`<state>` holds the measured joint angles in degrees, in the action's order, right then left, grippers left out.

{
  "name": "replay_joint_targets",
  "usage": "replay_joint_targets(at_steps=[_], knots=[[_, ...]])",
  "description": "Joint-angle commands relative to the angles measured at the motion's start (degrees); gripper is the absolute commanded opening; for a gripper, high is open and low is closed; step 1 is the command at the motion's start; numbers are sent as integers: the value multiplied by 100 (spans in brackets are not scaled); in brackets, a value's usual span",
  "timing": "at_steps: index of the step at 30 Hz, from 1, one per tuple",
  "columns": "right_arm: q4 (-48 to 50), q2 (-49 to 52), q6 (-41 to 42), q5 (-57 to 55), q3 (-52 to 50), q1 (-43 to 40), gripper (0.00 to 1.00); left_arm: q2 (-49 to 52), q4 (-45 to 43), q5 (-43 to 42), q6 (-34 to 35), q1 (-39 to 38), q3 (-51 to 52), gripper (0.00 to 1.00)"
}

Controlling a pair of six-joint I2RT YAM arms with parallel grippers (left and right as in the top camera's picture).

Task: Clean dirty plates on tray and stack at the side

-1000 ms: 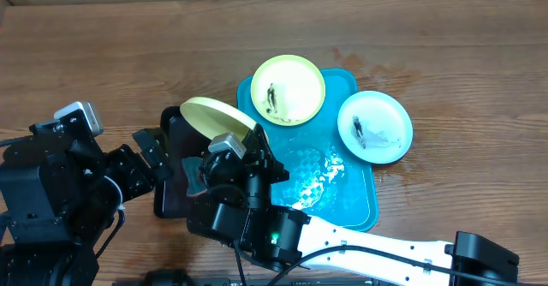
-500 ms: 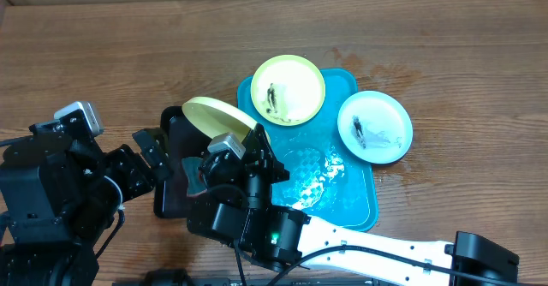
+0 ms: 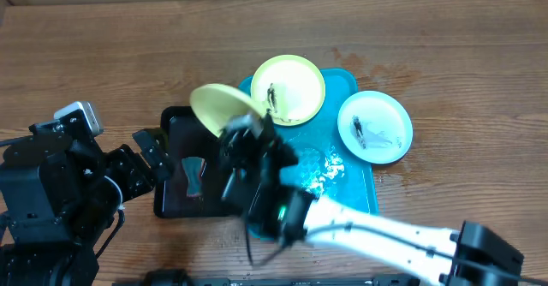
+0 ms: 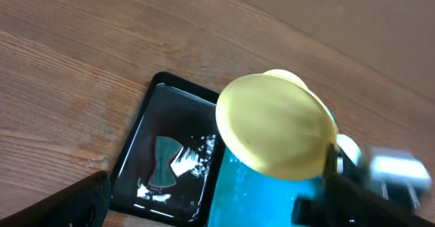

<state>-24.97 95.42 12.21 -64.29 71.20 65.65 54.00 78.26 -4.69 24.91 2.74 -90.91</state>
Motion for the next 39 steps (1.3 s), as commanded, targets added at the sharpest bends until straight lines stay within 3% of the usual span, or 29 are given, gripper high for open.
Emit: replay_joint_targets(at_steps=[1, 5, 10, 17, 23, 27, 34, 35, 37, 39], knots=[[-564, -170, 1419, 3550, 164, -1016, 4, -7, -4, 66, -52, 24, -70, 100], [-1224, -448, 1508, 6428, 420, -2317, 4, -7, -4, 63, -52, 24, -70, 100], [-1987, -946, 1508, 8397, 697, -4312, 4, -7, -2, 63, -52, 24, -70, 100], [-3171, -1003, 1554, 8115, 632, -7799, 4, -7, -4, 66, -52, 24, -70, 100], [-3571, -483, 1550, 7436, 186, -9892, 4, -7, -4, 63, -52, 24, -70, 100], [-3206, -223, 1554, 7462, -468, -10513, 4, -7, -4, 66, -52, 24, -70, 100], [-2291, -142, 1698, 7442, -1471, -10535, 4, -7, -4, 66, -52, 24, -70, 100], [-2308, -142, 1694, 7455, -1471, -10535, 7, -7, -4, 66, -52, 24, -70, 100], [-2391, -170, 1408, 7818, -1405, -10480, 36, -7, -4, 63, -52, 24, -70, 100], [-2588, -289, 1346, 7947, -1305, -10358, 45, -7, -2, 66, -52, 24, -70, 100]])
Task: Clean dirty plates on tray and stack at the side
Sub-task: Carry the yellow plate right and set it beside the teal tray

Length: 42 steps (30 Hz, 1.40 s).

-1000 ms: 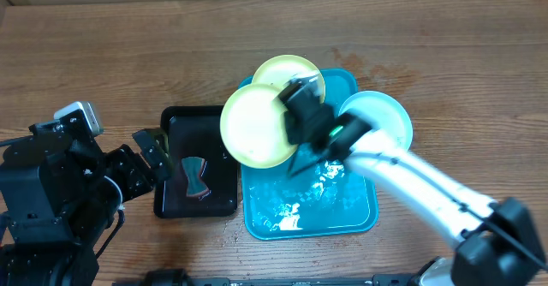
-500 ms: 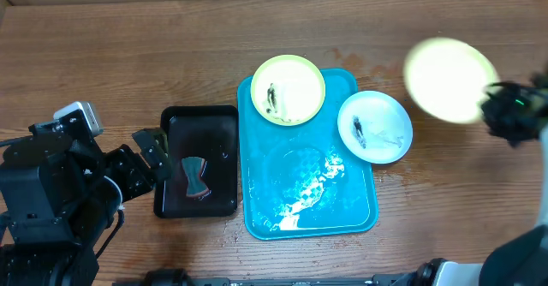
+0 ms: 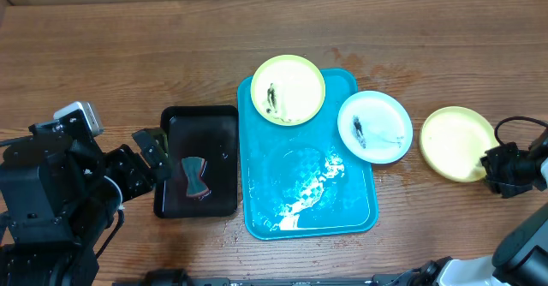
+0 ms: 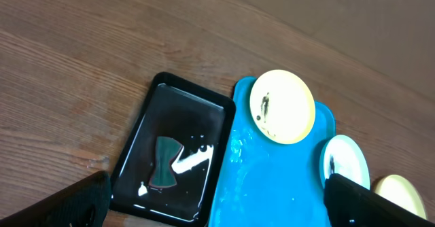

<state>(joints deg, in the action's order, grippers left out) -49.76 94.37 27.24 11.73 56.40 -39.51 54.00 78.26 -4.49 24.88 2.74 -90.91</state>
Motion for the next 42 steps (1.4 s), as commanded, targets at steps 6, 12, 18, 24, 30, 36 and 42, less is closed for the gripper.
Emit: replay_joint_targets(at_steps=[6, 12, 18, 24, 30, 36, 42], knots=[[-352, -879, -1113, 1038, 297, 1062, 49, -7, -4, 46, -50, 24, -70, 100], [-219, -968, -1226, 256, 280, 2472, 56, -7, -2, 46, -50, 24, -70, 100], [1357, -553, -1244, -839, 55, 3327, 56, -7, -4, 46, -50, 24, -70, 100], [2507, -24, -1554, -868, -48, 3506, 51, -7, -2, 46, -50, 24, -70, 100], [2527, 579, -1554, -866, -59, 3506, 48, -7, -4, 46, -50, 24, -70, 100], [2337, 909, -1550, -802, -57, 3506, 17, -7, -2, 46, -50, 24, -70, 100], [1578, 645, -1506, -673, 190, 3499, 4, -7, -4, 46, -50, 24, -70, 100]])
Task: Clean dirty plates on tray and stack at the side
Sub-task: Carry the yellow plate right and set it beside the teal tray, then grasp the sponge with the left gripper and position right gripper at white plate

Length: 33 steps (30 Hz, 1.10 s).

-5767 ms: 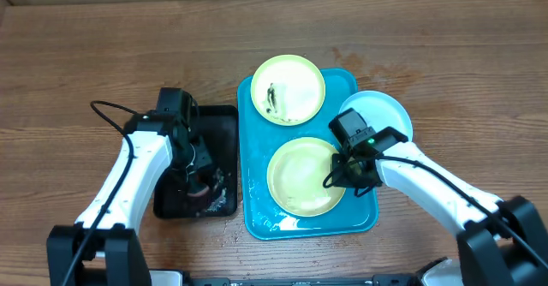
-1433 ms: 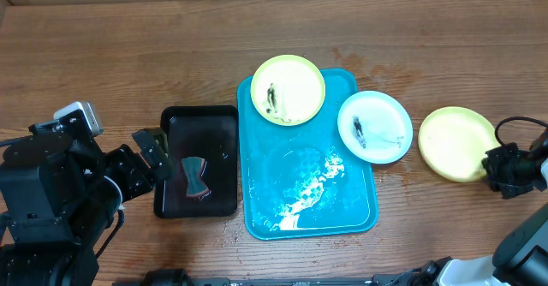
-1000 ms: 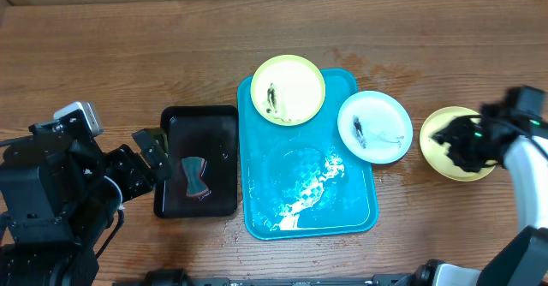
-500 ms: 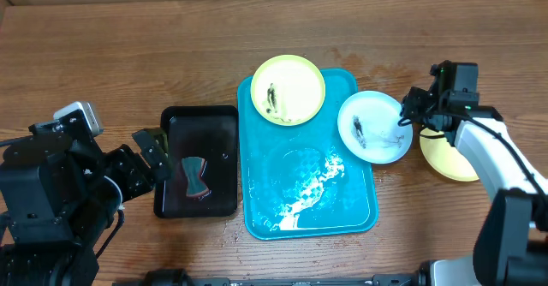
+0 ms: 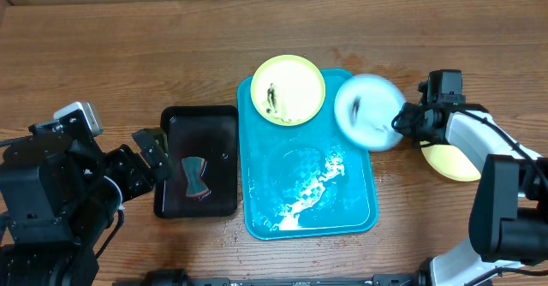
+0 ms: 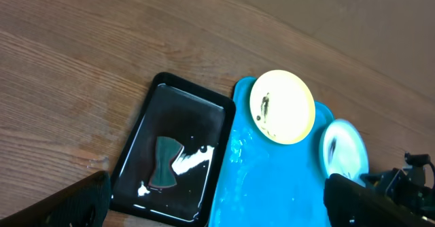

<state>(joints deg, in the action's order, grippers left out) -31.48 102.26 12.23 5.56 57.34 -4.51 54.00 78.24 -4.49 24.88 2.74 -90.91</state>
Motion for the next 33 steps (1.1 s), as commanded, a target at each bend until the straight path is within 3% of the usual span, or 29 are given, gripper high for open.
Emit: replay_joint_targets(at_steps=[1, 11, 16, 19, 26, 27, 33], knots=[[-439, -267, -4, -57, 179, 0, 4, -7, -2, 44, -50, 24, -70, 100], [-2083, -1958, 234, 216, 496, 518, 4, -7, -2, 44, -50, 24, -70, 100], [-2590, -2031, 457, 201, 267, 1276, 4, -7, -2, 44, -50, 24, -70, 100], [-2249, -1993, 752, 197, -247, 1792, 4, -7, -2, 44, -50, 24, -70, 100], [-321, -1958, 839, 166, -1320, 2649, 4, -7, -79, -83, 63, 24, -70, 100], [-286, -1958, 839, 131, -1325, 2677, 5, -7, -79, -142, 85, 24, -70, 100], [-658, -2120, 839, -120, -944, 2688, 39, 125, 57, -428, -243, 13, 221, 100]])
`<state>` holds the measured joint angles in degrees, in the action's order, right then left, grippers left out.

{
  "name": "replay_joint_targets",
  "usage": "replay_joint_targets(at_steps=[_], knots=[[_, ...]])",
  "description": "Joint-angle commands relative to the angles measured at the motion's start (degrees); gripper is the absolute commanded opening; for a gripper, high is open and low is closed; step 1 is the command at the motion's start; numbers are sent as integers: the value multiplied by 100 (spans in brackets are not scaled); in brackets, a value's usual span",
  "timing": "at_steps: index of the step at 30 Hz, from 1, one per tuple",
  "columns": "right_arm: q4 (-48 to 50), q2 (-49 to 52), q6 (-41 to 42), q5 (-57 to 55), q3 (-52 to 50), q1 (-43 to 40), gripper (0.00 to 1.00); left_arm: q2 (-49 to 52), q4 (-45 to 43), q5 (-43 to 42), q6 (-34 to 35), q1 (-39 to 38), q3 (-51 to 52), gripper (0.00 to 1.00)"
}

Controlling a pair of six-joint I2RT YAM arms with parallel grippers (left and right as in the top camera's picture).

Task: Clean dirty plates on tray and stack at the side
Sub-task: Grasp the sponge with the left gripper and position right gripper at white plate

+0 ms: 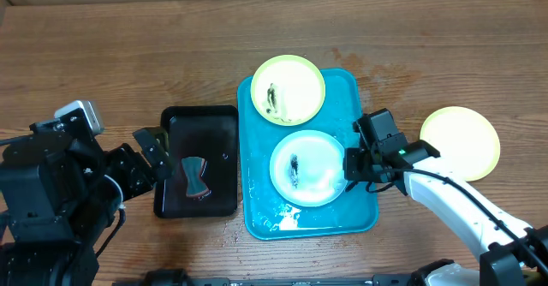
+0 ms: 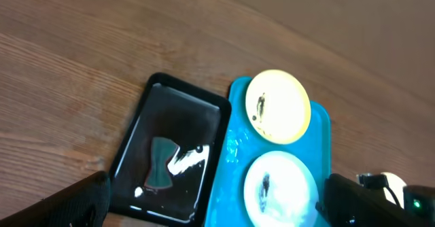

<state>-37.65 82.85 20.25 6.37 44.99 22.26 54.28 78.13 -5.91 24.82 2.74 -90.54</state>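
A blue tray (image 1: 257, 149) holds two dirty plates. The yellow-green plate (image 1: 288, 90) with dark smears lies at its far end. The white plate (image 1: 308, 168), also smeared, lies in its middle, and my right gripper (image 1: 349, 168) is shut on that plate's right rim. A clean yellow-green plate (image 1: 461, 143) rests on the table to the right of the tray. My left gripper (image 1: 152, 159) is open at the left, beside the black tray; its fingers (image 2: 75, 200) frame the left wrist view, where the white plate (image 2: 280, 186) and yellow-green plate (image 2: 277, 107) also show.
A black tray (image 1: 199, 110) with water and a dark sponge (image 1: 194, 176) sits left of the blue tray. Wet soapy streaks lie on the blue tray's near end. The left arm's base fills the table's front left corner.
The white plate was at the blue tray's right edge, blurred, with my right gripper at it. Now it lies in the tray's middle, the gripper still on its rim. The left arm stayed still.
First my right gripper held a yellow-green plate tilted over the black tray. Then that plate lay on the table at the right, the gripper beside it. Then the gripper was at the white plate on the tray's right edge, and now holds it in the tray's middle.
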Motion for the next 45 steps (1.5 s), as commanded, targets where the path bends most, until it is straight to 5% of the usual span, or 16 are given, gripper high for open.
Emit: replay_joint_targets(at_steps=[1, 6, 15, 17, 24, 25, 34, 39, 45], knots=[[-201, -297, 37, -284, 439, 13, 41, 166, 125, -321, -549, -13, 444, 100], [-778, -868, 31, -437, 916, 13, 42, 518, -46, 22, -835, -63, 1718, 82], [-1095, -1449, 37, -225, 966, 17, 29, 2236, -1882, 181, -553, -376, 3901, 62], [-1209, -1445, 37, -225, 966, 17, 29, 2726, -2149, 221, -452, -490, 4000, 47], [-1309, -1443, 37, -225, 966, 17, 27, 4271, -2671, 463, 505, -664, 4002, 18], [-1309, -1443, 37, -225, 966, 17, 27, 4457, -2785, 422, 501, -686, 4000, 4], [-1309, -1443, 37, -225, 966, 17, 22, 4325, -2319, -28, 87, -695, 3119, 4], [-1307, -1443, 37, -225, 966, 17, 20, 4048, -2116, 17, -439, -695, 2809, 43], [-1309, -1443, 37, -225, 966, 17, 20, 4166, -2437, 643, -468, -695, 3154, 49]])
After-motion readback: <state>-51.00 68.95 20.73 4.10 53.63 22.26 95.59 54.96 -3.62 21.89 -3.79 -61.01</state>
